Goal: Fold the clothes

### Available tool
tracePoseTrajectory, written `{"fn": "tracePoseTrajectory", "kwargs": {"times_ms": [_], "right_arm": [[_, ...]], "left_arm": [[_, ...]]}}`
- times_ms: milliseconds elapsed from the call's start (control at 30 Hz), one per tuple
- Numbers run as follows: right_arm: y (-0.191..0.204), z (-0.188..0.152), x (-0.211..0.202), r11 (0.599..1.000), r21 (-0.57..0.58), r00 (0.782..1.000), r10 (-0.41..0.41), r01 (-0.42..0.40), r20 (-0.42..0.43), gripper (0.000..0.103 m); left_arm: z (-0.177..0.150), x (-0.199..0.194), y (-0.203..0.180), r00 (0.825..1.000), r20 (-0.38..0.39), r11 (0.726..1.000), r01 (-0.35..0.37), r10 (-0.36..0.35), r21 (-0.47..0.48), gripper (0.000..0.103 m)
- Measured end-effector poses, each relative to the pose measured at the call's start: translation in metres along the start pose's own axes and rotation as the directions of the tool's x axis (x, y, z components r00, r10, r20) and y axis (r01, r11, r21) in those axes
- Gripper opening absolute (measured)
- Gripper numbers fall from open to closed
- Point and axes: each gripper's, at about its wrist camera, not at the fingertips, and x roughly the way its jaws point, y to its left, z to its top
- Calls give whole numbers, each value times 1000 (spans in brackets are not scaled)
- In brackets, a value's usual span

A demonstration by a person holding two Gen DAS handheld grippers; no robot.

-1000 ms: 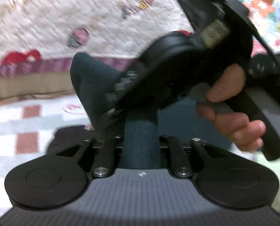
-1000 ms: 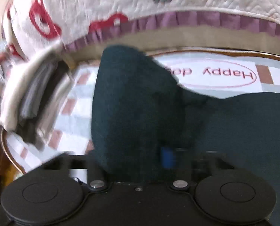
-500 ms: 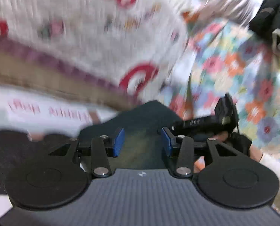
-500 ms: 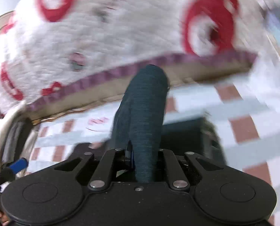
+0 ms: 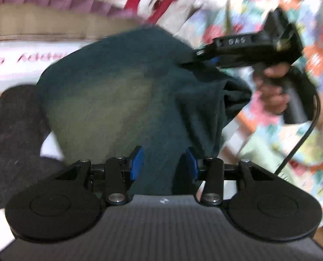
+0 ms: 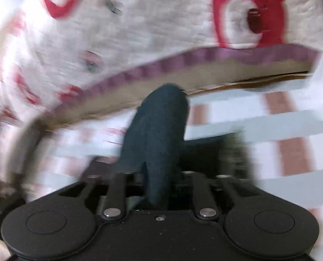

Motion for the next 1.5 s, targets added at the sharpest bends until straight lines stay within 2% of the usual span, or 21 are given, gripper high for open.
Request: {"fn": "tracePoseTrajectory", "kwargs": {"times_ms": [67, 133, 267, 400, 500, 667, 733, 767, 800, 833, 900, 1000, 1067, 1100, 1133, 1200, 1267, 1333, 1400, 1467, 1500], "right_arm": [[2, -7, -6, 975, 17, 975, -222, 221, 22, 41], [8, -22, -24, 950, 29, 946, -312, 310, 90, 41], [20, -83, -66, 951, 45, 925, -308, 306, 224, 43], [31, -143, -78, 903, -104, 899, -392, 416, 194, 43], [30, -156, -74, 895, -133, 899, -402, 426, 173, 44], [25, -143, -48, 900, -84, 898, -412, 427, 152, 49], [26, -137, -37, 883, -79, 878, -444, 463, 180, 59], [26, -135, -31, 871, -76, 863, -465, 486, 197, 59], [26, -135, -27, 840, -70, 829, -512, 538, 225, 58], [26, -135, -32, 836, -46, 817, -521, 547, 248, 42], [28, -136, -41, 828, 4, 791, -538, 561, 291, 23], [26, -146, -49, 801, 22, 752, -571, 598, 329, 23], [0, -150, -41, 829, 95, 791, -556, 551, 256, 24], [-13, -153, -40, 846, 151, 814, -533, 511, 233, 27], [-21, -155, -41, 856, 192, 826, -515, 481, 228, 28], [-25, -158, -43, 866, 213, 838, -494, 452, 230, 30], [-27, -156, -43, 875, 204, 850, -479, 440, 221, 32], [-34, -159, -47, 880, 237, 861, -461, 411, 215, 47], [-41, -165, -56, 878, 296, 872, -443, 375, 207, 52], [-37, -171, -65, 869, 310, 868, -455, 385, 196, 52], [-30, -171, -67, 861, 295, 858, -478, 415, 187, 51]], "left_arm": [[-5, -1, 9, 1000, 1, 999, -2, 2, -45, 43], [-10, -4, 17, 1000, 9, 995, 9, -8, -100, 43], [-10, -4, 19, 1000, 14, 993, 1, 1, -115, 43], [-7, -3, 15, 1000, 11, 995, -19, 20, -101, 43], [-5, -1, 13, 1000, 8, 996, -28, 28, -89, 43], [-10, -3, 17, 999, 12, 995, -30, 32, -94, 43], [-11, -3, 19, 999, 14, 995, -32, 34, -98, 43], [-11, -4, 19, 999, 13, 994, -32, 33, -102, 43], [-12, -5, 20, 999, 12, 994, -33, 34, -104, 43], [-12, -6, 21, 999, 11, 994, -36, 37, -99, 43], [-14, -10, 24, 999, 7, 995, -53, 54, -88, 43], [-17, -11, 35, 994, -24, 990, -106, 104, -94, 42], [-18, -14, 42, 990, -43, 983, -138, 134, -120, 46], [-17, -16, 44, 988, -47, 980, -155, 150, -123, 44], [-14, -20, 41, 987, -32, 982, -162, 160, -101, 44], [-5, -30, 30, 991, 19, 990, -131, 132, -52, 44], [6, -36, 15, 995, 77, 998, -62, 63, -21, 44], [15, -34, -4, 993, 116, 1000, -8, 4, 30, 44], [23, -20, -19, 993, 104, 997, 46, -52, 59, 44], [23, 3, -27, 993, 55, 994, 98, -100, 47, 44], [21, 18, -28, 993, 11, 993, 114, -114, 31, 44]]}}
